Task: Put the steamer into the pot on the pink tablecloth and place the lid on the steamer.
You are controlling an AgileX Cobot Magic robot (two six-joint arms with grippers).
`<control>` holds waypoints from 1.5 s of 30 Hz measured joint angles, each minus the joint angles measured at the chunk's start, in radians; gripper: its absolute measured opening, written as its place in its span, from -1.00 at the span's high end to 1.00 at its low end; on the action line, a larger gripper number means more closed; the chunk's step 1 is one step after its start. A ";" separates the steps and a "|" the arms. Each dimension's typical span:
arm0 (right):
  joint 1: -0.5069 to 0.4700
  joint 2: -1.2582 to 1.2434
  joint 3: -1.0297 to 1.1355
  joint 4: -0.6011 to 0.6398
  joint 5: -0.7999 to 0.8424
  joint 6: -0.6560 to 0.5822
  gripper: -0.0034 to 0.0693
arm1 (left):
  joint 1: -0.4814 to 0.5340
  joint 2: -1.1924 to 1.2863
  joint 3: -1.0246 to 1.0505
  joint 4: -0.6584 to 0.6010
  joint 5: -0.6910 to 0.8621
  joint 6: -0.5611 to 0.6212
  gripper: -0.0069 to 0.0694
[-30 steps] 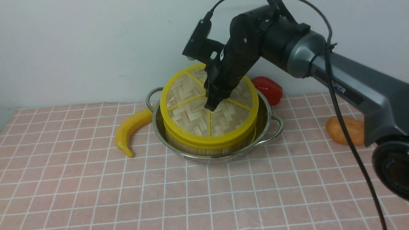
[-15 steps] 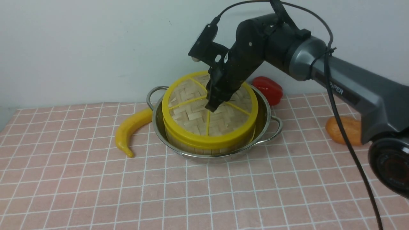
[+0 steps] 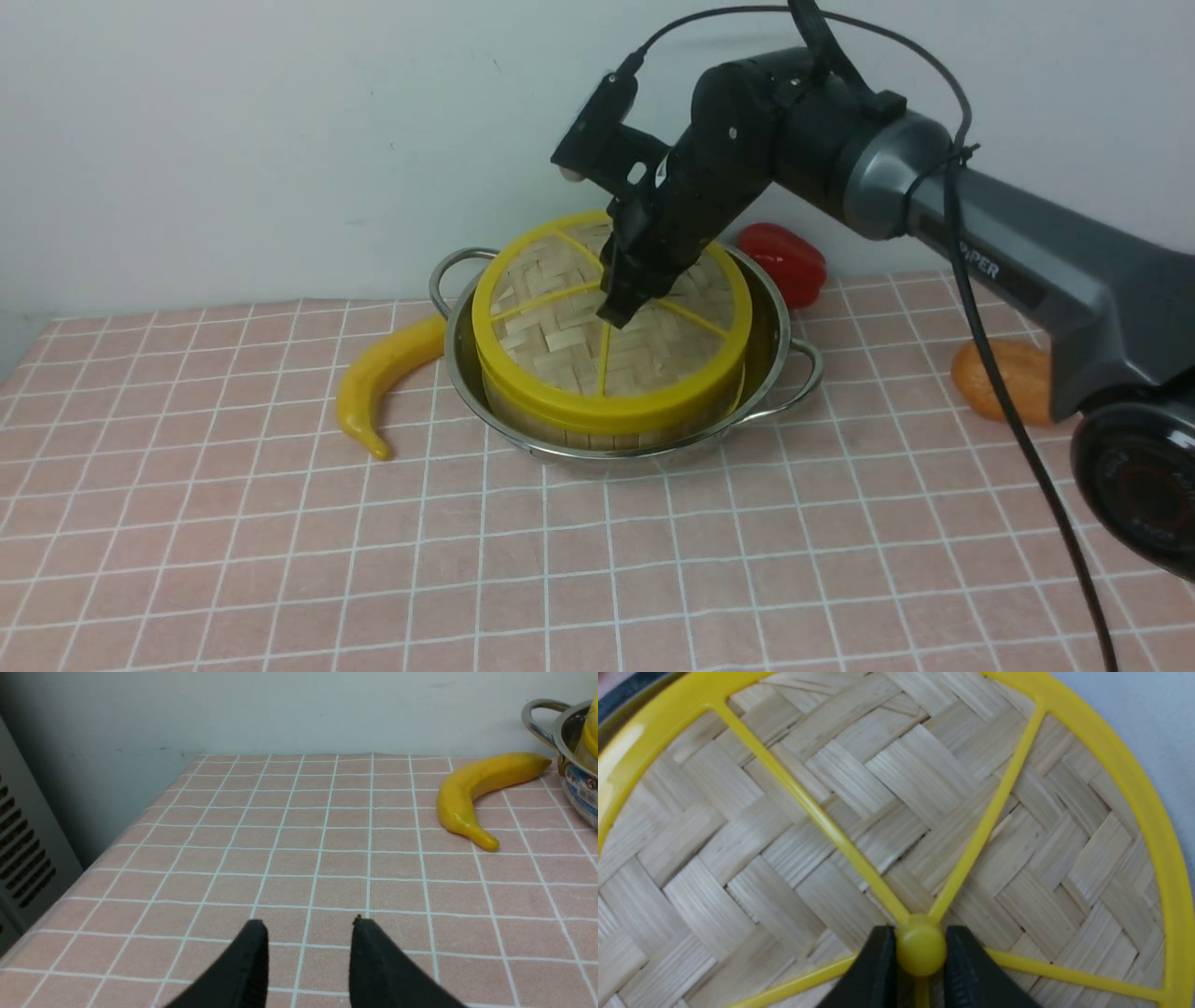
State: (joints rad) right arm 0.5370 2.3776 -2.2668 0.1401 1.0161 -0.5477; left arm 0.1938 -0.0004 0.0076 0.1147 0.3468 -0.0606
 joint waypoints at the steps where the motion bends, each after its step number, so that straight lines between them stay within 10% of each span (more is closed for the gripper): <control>1: 0.000 0.000 0.000 0.000 0.000 -0.001 0.51 | 0.000 0.000 0.000 0.000 0.000 0.000 0.18; 16: 0.000 -0.014 0.000 0.005 -0.047 0.015 -0.27 | 0.000 0.000 0.000 0.000 0.000 0.000 0.18; 19: 0.000 -0.050 0.000 0.019 -0.048 0.067 -0.10 | 0.000 0.000 0.000 0.000 0.000 0.000 0.18; 25: 0.000 -0.235 0.000 0.037 -0.055 0.210 0.92 | 0.000 0.000 0.000 0.000 0.000 0.000 0.18; 35: 0.000 -0.392 -0.002 0.237 -0.004 0.484 0.94 | 0.000 0.000 0.000 0.000 0.000 0.000 0.18; 45: -0.001 -0.411 0.036 0.343 0.062 0.427 0.90 | 0.000 0.000 0.000 0.000 0.000 0.000 0.18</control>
State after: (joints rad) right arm 0.5359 1.9661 -2.2309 0.4833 1.0783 -0.1211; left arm 0.1938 -0.0004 0.0076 0.1147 0.3468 -0.0606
